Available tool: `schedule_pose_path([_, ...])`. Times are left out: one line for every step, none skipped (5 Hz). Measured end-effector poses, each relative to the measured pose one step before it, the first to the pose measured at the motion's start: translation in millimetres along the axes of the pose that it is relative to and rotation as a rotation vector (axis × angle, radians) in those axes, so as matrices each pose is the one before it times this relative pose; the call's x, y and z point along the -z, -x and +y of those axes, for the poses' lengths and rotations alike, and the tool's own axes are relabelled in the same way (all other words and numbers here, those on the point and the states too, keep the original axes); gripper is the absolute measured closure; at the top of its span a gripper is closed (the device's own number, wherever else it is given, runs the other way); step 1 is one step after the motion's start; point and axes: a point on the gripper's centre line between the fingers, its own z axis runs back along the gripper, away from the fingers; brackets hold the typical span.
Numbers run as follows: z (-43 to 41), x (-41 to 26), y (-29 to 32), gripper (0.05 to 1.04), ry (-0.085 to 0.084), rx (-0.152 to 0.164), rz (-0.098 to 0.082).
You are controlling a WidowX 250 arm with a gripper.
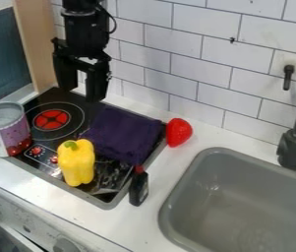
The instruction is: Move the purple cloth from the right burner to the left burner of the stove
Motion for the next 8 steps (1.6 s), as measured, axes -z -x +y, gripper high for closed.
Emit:
schedule_pose_path([-1.24,9.69,0.79,0.083,0.0138,-0.0009,0.0276])
schedule_pose_path([-5.06,8.45,-4.38,0.083,0.0278,-0.0001,-0.0236])
schedule_pose_path([-16.39,6.94,-5.26,0.083,0.0192,0.0257,-0.0167])
schedule_pose_path([-9.66,6.22,-9.37,0.083,0.0445,0.0071,-0.0595])
schedule_pose_path([-2.75,20.37,-4.14,0.083,0.0425,-0.0077,0.0206])
schedule_pose_path([2.61,17.5,0.64,0.083,0.0135,-0.0276,0.0402])
schedule_pose_path([2.32,11.22,-2.88,0.083,0.0047,-0.0128,0.0244])
schedule_pose_path([4.78,2.61,0.41,0.083,-0.0146,-0.0201,0.0344])
